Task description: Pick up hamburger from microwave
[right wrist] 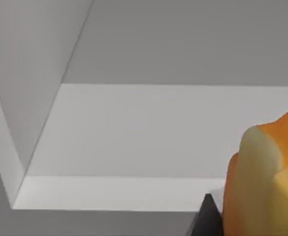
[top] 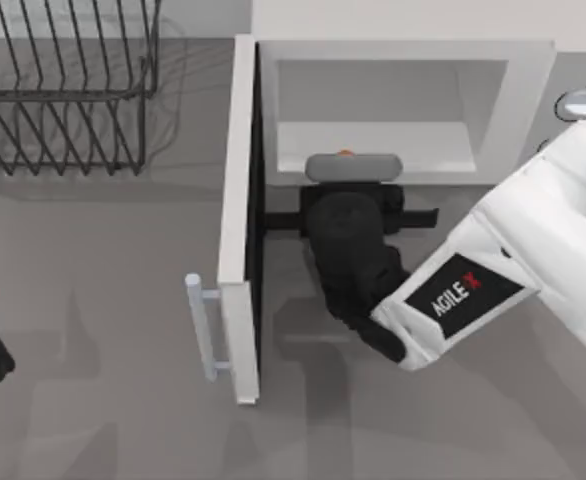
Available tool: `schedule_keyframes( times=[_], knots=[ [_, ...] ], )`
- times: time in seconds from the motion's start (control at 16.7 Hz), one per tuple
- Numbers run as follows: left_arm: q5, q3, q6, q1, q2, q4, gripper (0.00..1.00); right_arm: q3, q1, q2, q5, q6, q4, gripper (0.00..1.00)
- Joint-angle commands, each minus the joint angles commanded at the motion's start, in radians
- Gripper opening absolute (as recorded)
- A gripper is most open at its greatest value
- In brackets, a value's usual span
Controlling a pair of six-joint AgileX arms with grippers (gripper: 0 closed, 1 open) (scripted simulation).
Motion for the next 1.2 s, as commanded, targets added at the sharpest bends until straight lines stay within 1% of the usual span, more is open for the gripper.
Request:
schedule_keyframes(
  times=[0.3, 0.72, 0.96, 1.2],
  knots=[
    [0.000, 0.000, 0.000, 0.000, 0.000, 0.000, 1.00, -0.015, 0.001, -0.212, -0.002, 0.002, -0.192, 0.00],
    [0.000, 0.000, 0.000, 0.000, 0.000, 0.000, 1.00, -0.026, -0.003, -0.245, -0.003, 0.006, -0.221, 0.00],
    [0.000, 0.000, 0.000, 0.000, 0.000, 0.000, 1.00, -0.129, -0.011, -0.401, -0.018, 0.021, -0.310, 0.00],
    [0.000, 0.000, 0.000, 0.000, 0.000, 0.000, 1.00, -0.296, -0.023, -0.689, -0.042, 0.047, -0.456, 0.00]
  ],
)
